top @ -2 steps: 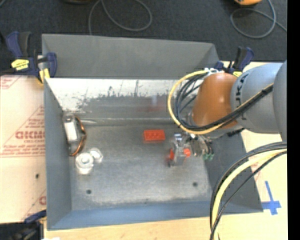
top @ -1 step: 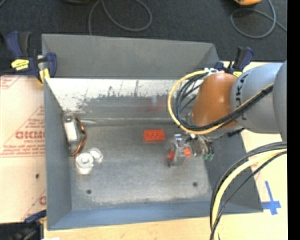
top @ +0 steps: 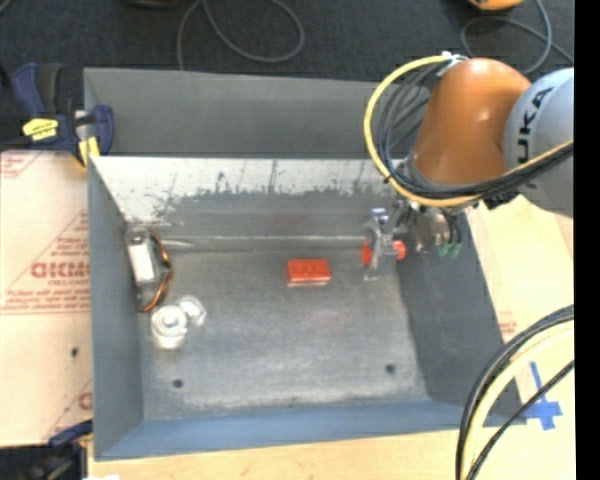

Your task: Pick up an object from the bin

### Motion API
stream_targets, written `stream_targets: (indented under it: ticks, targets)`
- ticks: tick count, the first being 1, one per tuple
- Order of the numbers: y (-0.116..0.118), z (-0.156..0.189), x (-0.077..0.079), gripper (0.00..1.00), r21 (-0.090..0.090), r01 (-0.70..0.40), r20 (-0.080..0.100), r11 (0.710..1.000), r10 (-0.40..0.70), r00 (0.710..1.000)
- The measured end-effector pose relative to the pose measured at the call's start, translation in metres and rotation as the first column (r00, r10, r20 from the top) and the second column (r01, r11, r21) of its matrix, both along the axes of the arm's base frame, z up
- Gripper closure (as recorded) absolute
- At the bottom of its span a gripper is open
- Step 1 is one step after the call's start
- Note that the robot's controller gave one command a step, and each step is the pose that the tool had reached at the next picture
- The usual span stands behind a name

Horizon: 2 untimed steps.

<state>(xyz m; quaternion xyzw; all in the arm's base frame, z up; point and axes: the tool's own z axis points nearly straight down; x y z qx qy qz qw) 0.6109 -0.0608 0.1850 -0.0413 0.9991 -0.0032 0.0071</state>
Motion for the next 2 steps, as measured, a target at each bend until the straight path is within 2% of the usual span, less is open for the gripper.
stream_targets:
  ticks: [1, 2]
  targets:
    - [0.0, 0.0, 0.0, 1.0, 0.0, -0.001, 0.0, 1.0, 0.001, 1.0]
    - [-0.004, 0.029, 0.004, 1.0, 0.0, -0.011, -0.002, 1.0, 0.011, 1.0]
